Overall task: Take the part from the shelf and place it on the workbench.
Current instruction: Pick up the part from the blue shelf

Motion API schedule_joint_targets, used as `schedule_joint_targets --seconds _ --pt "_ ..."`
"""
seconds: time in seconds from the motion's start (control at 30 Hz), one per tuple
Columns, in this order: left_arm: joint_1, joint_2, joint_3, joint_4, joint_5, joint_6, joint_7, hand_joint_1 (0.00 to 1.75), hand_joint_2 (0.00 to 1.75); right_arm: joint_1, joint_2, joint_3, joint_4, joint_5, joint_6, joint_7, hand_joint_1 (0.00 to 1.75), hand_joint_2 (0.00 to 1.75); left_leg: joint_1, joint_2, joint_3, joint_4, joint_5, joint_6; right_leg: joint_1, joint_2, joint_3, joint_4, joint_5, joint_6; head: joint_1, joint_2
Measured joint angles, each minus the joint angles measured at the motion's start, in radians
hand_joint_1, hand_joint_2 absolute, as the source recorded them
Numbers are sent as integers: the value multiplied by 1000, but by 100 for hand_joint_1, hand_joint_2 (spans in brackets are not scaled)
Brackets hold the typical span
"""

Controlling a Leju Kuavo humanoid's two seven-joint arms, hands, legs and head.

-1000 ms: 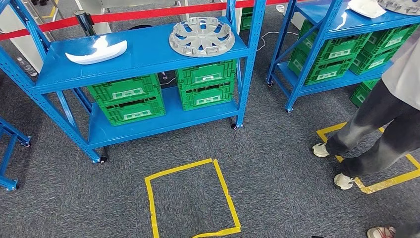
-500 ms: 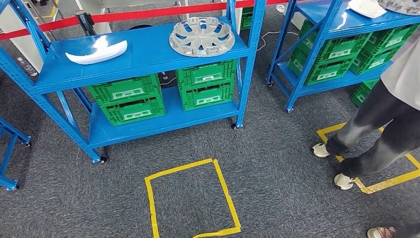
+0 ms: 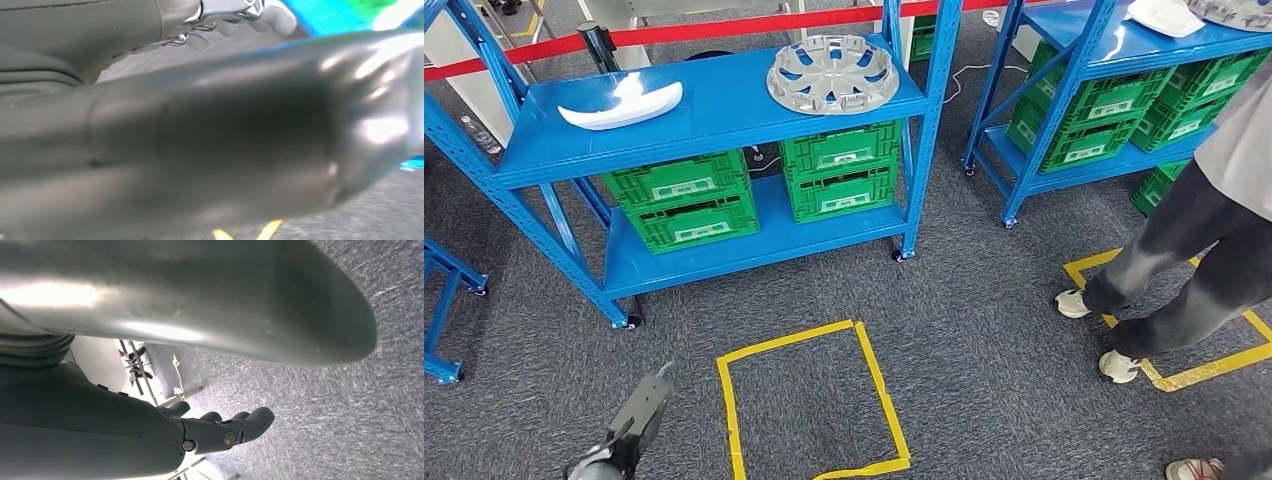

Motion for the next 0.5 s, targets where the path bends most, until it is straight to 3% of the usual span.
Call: schedule_joint_targets --seconds 0.5 --pt "-402 -41 -355 -105 -84 -64 -63 0 0 -15 0 -104 20 91 1 0 0 0 0 0 0 0 2 1 0 0 0 0 2 1 0 0"
